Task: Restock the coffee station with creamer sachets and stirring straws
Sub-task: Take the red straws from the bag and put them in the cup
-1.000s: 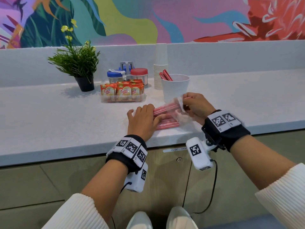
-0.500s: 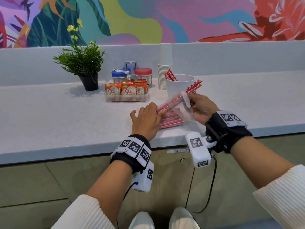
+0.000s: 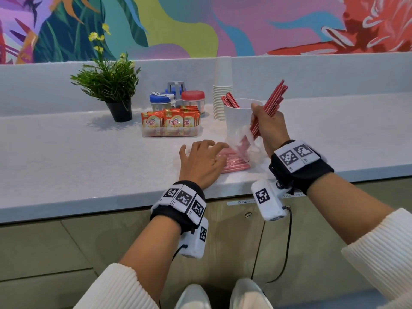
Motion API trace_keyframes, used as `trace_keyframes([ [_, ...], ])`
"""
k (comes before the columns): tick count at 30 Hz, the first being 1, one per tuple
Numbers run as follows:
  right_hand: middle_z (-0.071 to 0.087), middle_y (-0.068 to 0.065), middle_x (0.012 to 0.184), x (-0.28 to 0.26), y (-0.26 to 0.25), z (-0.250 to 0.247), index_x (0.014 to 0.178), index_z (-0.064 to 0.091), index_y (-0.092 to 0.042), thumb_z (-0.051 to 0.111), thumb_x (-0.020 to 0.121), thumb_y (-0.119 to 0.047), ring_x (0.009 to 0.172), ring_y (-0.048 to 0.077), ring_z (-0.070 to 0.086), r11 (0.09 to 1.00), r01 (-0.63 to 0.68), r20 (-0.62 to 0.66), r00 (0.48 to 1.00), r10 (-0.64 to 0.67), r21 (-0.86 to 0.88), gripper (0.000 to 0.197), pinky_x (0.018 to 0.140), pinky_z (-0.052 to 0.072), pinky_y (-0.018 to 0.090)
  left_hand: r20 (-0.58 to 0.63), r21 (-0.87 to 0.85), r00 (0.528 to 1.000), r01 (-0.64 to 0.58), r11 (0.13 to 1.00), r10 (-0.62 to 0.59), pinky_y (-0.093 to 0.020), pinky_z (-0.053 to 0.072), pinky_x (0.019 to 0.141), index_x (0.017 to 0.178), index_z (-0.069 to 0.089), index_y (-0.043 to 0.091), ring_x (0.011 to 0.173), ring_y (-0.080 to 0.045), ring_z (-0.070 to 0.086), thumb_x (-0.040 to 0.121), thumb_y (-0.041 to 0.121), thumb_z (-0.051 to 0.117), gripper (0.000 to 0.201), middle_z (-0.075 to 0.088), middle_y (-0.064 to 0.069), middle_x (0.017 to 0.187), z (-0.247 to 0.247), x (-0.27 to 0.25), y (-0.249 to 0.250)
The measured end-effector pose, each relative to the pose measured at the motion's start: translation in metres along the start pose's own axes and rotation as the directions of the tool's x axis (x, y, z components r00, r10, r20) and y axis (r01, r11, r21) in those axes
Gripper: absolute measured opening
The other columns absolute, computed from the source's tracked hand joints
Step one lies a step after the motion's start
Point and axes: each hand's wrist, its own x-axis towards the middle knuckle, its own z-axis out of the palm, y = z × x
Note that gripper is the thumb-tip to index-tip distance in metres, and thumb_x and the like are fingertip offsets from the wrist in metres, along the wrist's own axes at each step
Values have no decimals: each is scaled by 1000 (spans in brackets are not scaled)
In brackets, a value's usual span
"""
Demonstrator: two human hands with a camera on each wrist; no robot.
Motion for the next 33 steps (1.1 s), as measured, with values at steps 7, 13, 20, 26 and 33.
trace_keyframes([
  [7, 45, -3, 46, 12, -28, -1, 62, 45, -18, 55, 92, -26, 37, 7, 43, 992, 121, 35, 992, -122, 35, 33, 48, 43, 23, 181, 163, 983, 4, 987, -34, -52, 6, 114, 141, 29, 42, 140, -20, 26, 89, 64, 32, 57, 31, 3, 152, 2, 3, 0],
  [13, 47, 3, 51, -2, 5, 2, 58, 48, -15, 61, 87, -22, 40, 8, 44, 991, 40, 88, 996, -29, -125, 32, 50, 42, 21, 180, 183, 983, -1, 983, -33, -49, 12, 112, 142, 29, 41, 139, -22, 27, 89, 65, 31, 58, 33, 3, 150, 0, 2, 2],
  [20, 41, 4, 52, -4, 3, 3, 60, 44, -15, 57, 90, -26, 34, 5, 38, 999, -10, 97, 995, 14, -40, 35, 43, 37, 19, 326, 161, 944, -1, 987, -53, -47, 23, 108, 140, 33, 36, 131, -28, 37, 91, 59, 36, 55, 40, -4, 144, -15, 10, 8],
  [26, 43, 8, 52, 37, -47, 14, 53, 44, -12, 52, 93, -31, 43, 17, 44, 991, 132, 90, 988, -129, -21, 45, 51, 41, 26, 125, -163, 990, -39, 986, 59, -34, 43, 88, 107, 62, 5, 98, -25, 55, 98, 40, 39, 43, 61, -11, 106, -66, 55, 31],
  [33, 49, -1, 45, 103, -64, 31, 46, 47, -13, 48, 93, -40, 34, 0, 46, 962, 226, -30, 972, -234, -156, 54, 55, 42, 19, -9, -238, 999, 30, 971, -33, -31, 45, 87, 100, 65, 2, 105, -30, 59, 93, 18, 46, 25, 65, -17, 105, -96, 123, 39],
])
